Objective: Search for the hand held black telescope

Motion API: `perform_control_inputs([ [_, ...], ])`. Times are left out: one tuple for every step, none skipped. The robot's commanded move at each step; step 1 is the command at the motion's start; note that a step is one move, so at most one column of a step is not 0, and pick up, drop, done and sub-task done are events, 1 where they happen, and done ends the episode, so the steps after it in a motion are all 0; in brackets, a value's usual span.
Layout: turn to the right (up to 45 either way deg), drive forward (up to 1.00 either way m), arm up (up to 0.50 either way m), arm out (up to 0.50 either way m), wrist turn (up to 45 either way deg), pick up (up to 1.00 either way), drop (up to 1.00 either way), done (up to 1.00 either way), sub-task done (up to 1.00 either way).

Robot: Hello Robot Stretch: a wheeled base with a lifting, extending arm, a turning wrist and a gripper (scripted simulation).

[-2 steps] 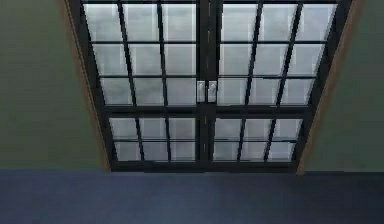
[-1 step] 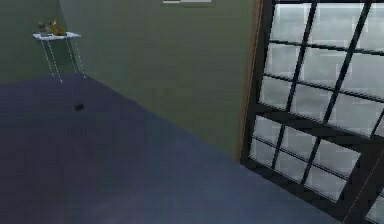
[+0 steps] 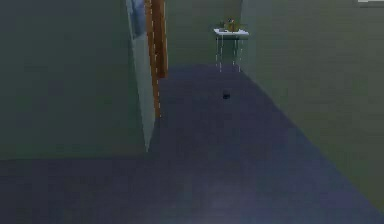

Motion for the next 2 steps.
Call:
perform_control_inputs([
  [0.0,1.0,0.0,0.0,0.0,0.0,0.0,0.0,0.0],
  [0.0,1.0,0.0,0.0,0.0,0.0,0.0,0.0,0.0],
])
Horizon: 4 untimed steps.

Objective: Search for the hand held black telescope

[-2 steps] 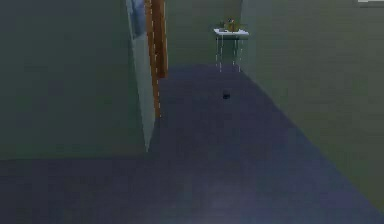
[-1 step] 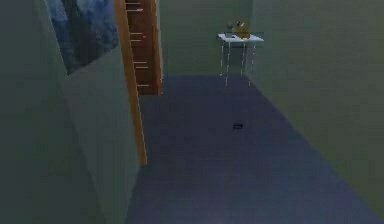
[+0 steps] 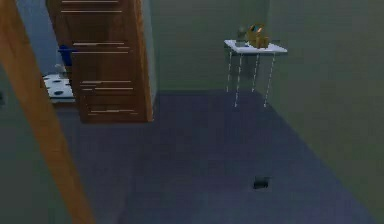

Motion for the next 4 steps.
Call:
perform_control_inputs([
  [0.0,0.95,0.0,0.0,0.0,0.0,0.0,0.0,0.0],
  [-45.0,0.0,0.0,0.0,0.0,0.0,0.0,0.0,0.0],
  [0.0,0.35,0.0,0.0,0.0,0.0,0.0,0.0,0.0],
  [-45.0,0.0,0.0,0.0,0.0,0.0,0.0,0.0,0.0],
])
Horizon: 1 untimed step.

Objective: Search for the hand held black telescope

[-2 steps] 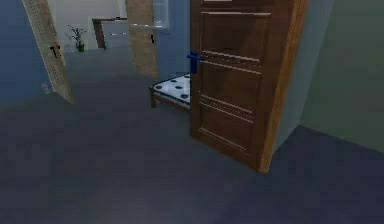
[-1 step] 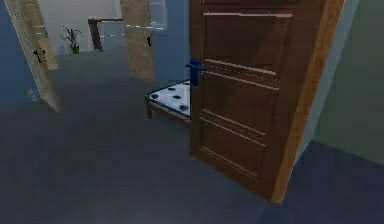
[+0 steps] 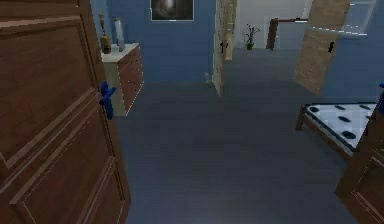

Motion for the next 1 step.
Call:
perform_control_inputs([
  [0.0,1.0,0.0,0.0,0.0,0.0,0.0,0.0,0.0],
])
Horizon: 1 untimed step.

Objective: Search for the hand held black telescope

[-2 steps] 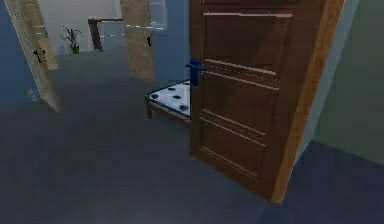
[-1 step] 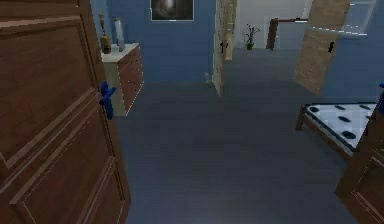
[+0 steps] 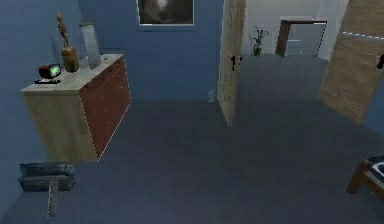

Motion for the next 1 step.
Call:
perform_control_inputs([
  [-3.0,0.0,0.0,0.0,0.0,0.0,0.0,0.0,0.0],
])
